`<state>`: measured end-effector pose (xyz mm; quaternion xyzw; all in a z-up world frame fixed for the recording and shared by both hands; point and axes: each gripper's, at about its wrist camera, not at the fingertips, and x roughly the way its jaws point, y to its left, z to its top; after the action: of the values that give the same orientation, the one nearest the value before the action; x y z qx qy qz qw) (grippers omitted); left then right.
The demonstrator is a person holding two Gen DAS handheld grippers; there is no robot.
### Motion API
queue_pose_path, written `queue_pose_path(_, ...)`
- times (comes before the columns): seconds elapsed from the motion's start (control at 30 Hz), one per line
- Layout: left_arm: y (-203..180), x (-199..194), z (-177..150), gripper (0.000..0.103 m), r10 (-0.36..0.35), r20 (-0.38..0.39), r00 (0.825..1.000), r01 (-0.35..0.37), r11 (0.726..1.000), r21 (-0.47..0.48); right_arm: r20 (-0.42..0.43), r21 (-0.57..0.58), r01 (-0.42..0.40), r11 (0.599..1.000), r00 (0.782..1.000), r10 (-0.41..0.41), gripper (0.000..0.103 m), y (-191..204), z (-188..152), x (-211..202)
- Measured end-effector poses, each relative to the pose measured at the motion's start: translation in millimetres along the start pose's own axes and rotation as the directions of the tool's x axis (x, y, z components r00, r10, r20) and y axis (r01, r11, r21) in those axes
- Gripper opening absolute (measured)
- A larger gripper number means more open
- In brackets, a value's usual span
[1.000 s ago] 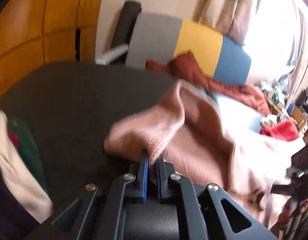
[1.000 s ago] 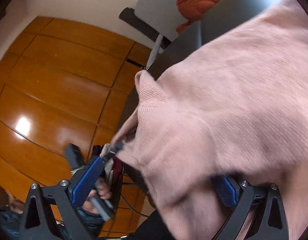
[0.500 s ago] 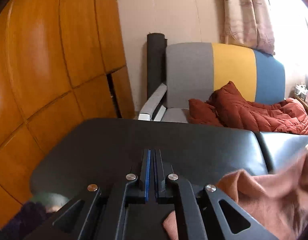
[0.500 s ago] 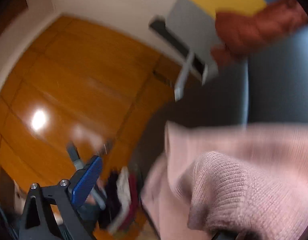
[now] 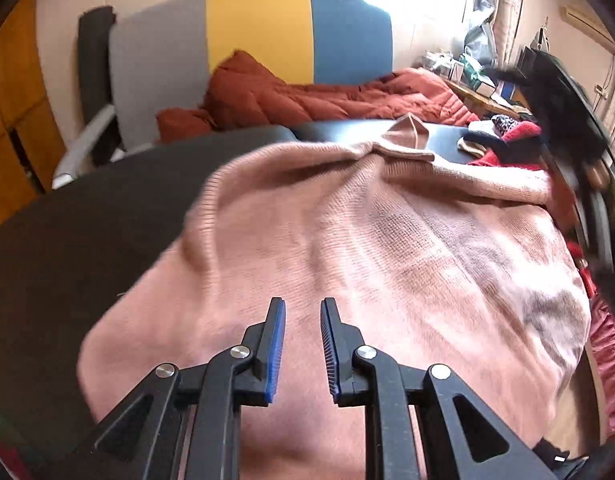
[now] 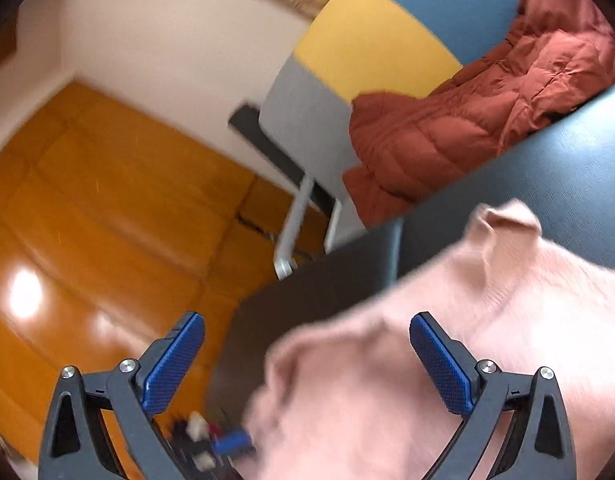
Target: Fold clothes
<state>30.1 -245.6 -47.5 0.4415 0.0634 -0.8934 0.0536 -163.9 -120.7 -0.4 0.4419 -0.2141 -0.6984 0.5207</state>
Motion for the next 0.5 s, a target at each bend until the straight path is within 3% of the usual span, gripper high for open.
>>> queue_pose_path(0.17, -3, 45, 37, 0.017, -0.098, -0.042, 0.994, 0.097, 0.995, -0.029, -0.176, -0.171, 0.115, 0.979, 0.974, -0.145, 0.103, -12, -55, 20)
queue_pose_path(0.3, -12, 88, 73, 0.017, -0.139, -0.082, 0.987, 0.137, 0.99, -0.031, -0.202, -0.266, 0.234, 0.935, 0.935, -0.292, 0.103, -26, -80, 30)
queue_pose_path(0.43, -19, 130, 106, 0.017, -0.175, -0.113, 0.978, 0.173, 0.984, -0.031, -0.193, -0.287, 0.24, 0.928, 0.934, -0.301, 0.103, -40, -91, 30)
queue_pose_path(0.5, -22, 145, 122, 0.017, -0.181, -0.113, 0.977, 0.179, 0.983, -0.029, -0.155, -0.278, 0.218, 0.936, 0.951, -0.268, 0.103, -45, -96, 25)
